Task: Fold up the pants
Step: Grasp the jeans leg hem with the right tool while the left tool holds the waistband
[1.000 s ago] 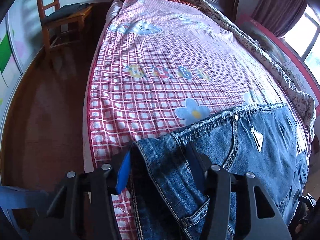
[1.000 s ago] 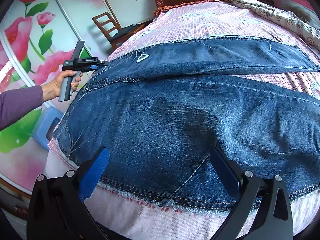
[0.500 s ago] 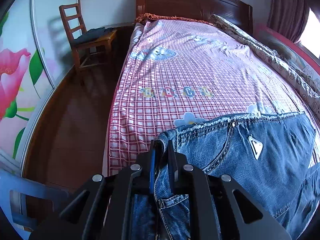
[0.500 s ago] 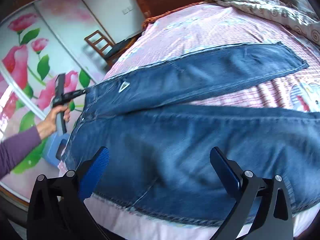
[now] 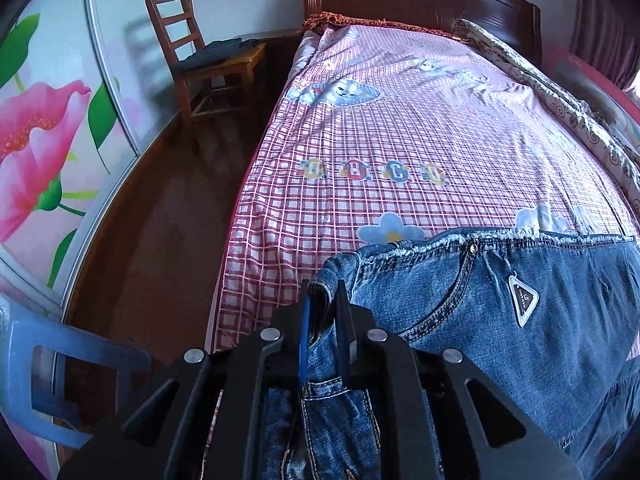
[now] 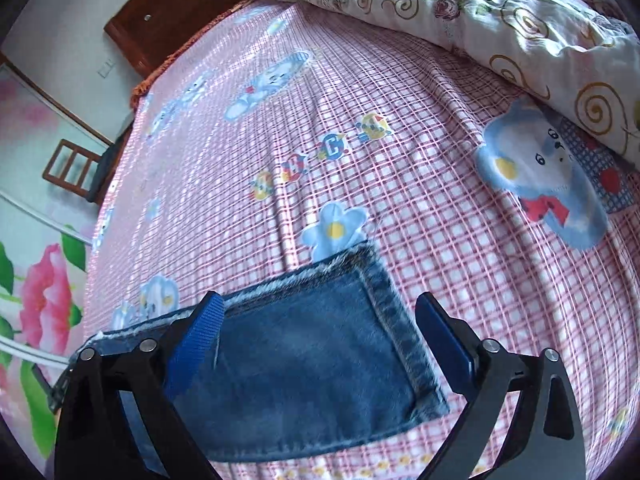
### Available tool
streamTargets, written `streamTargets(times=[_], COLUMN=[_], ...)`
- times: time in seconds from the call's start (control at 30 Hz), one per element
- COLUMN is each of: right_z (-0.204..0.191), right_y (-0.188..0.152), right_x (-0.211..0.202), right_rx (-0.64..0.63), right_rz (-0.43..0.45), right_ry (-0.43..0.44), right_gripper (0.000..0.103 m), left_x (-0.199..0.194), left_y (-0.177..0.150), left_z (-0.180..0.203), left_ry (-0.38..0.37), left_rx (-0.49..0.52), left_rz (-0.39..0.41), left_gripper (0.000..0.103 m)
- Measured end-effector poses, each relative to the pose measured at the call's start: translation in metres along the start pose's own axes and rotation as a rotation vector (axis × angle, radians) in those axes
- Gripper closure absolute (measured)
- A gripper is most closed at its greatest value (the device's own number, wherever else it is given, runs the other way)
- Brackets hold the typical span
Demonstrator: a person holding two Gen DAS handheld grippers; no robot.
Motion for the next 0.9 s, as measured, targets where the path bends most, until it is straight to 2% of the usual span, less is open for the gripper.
streamTargets(times=[0.07, 0.1, 0.17, 0.3, 0.4, 0.43, 0.47, 0.5, 0.63, 0.77, 0.9], right_z=[-0.001, -0.004, -0.009, -0.014, -0.02, -0.026, -0.03, -0.033, -0.058, -0.062, -0.068], right_y=[0.008, 0.009, 0.012, 0.02, 0.019, 0.016, 0.013, 0.013, 0.004, -0.004, -0.027], right_x=[0.019, 0.029, 0.047, 0.063, 0.085, 0.089, 0.089, 0.086, 0.068, 0.017, -0.038], right_rx=[-0.021, -0.043, -0.091, -0.134, -0.206, -0.265, -0.302, -0.302, -0.398, -0.383, -0.402], right_rz=[-0.032, -0.056, -0.088, -0.082, -0.144, -0.15, -0.146, -0.133, -0.072, 0.069, 0.165], right_ry=[0.01, 0.002, -0.075, -0.15, -0.235, -0.273, -0.296, -0.289, -0.33, -0.261, -0.212], right_gripper=[0.029, 0.032, 0.033, 0.033, 0.037, 0.045, 0.073, 0.085, 0.086, 0.086, 0.086], left_x=[0.003, 0.005, 0.007, 0.013, 0.016, 0.016, 0.016, 0.016, 0.004, -0.018, -0.047], left_y=[0.001, 0.001, 0.001, 0.002, 0.002, 0.002, 0.002, 0.003, 0.008, 0.01, 0.006], left_z=[0.0, 0.0, 0.001, 0.003, 0.004, 0.004, 0.003, 0.002, -0.005, -0.009, -0.016], left_ry=[0.012, 0.017, 0.025, 0.035, 0.038, 0.038, 0.036, 0.032, 0.009, -0.044, -0.105], left_rx=[-0.012, -0.018, -0.021, -0.017, -0.02, -0.023, -0.031, -0.048, -0.118, -0.153, -0.2], left_rz=[-0.008, -0.01, -0.017, -0.026, -0.03, -0.029, -0.026, -0.02, 0.041, 0.114, 0.189], left_gripper=[0.093, 0.093, 0.093, 0.093, 0.093, 0.093, 0.093, 0.093, 0.094, 0.094, 0.094])
Point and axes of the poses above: each gripper's, at about its wrist camera, not at the fingertips, and x roughly the way its jaws point, z to its right, y to its top, the point moved 1 cm from there along x, roughly the way its jaws point, and after that the axes turned 3 degrees about z, right-handed, at the moved point
